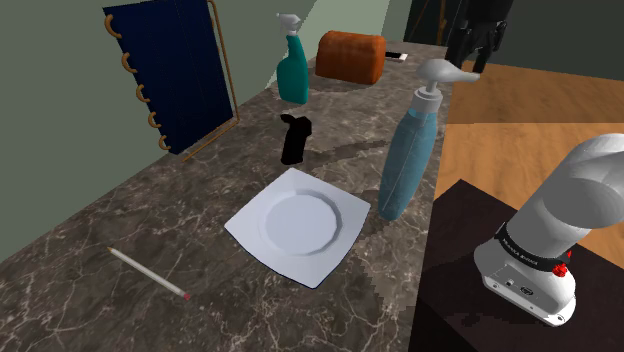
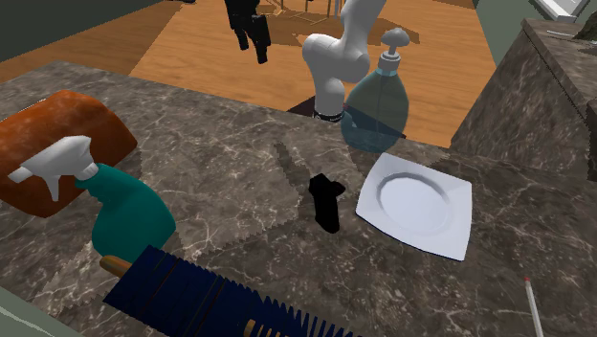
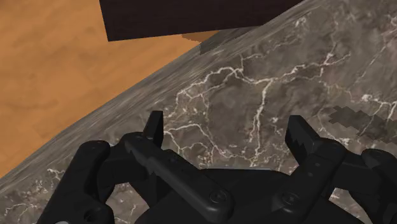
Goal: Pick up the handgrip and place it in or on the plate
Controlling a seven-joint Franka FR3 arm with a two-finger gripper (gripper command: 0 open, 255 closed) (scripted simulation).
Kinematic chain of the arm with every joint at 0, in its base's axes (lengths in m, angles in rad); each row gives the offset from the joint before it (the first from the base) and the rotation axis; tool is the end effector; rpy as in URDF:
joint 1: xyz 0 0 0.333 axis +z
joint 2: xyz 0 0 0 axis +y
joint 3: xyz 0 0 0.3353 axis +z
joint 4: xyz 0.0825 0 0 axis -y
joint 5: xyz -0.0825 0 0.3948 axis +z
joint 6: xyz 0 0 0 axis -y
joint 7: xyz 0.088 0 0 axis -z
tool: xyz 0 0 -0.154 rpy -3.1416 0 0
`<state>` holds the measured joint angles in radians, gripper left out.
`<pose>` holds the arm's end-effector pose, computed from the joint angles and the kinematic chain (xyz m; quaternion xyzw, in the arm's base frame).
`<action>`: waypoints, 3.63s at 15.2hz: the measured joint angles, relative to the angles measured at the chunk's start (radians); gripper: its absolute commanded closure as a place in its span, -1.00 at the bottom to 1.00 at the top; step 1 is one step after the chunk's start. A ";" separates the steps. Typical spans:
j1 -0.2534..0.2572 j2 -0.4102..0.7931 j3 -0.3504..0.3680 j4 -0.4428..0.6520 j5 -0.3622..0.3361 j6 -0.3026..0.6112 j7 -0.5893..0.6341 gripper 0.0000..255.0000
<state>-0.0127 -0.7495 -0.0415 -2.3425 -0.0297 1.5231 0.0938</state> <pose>0.3049 -0.0239 0.5483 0.9971 -0.0680 -0.0351 0.0016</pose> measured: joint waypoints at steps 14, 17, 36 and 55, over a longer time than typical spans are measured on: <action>0.094 0.172 0.245 0.090 0.123 0.156 0.240 -1.00; 0.109 0.229 0.304 0.133 0.132 0.190 0.298 -1.00; 0.170 0.684 0.610 0.479 -0.046 0.350 0.673 -1.00; 0.168 0.694 0.617 0.427 -0.054 0.553 0.684 1.00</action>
<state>0.1553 -0.0557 0.5755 -1.9155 -0.0838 2.0760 0.7776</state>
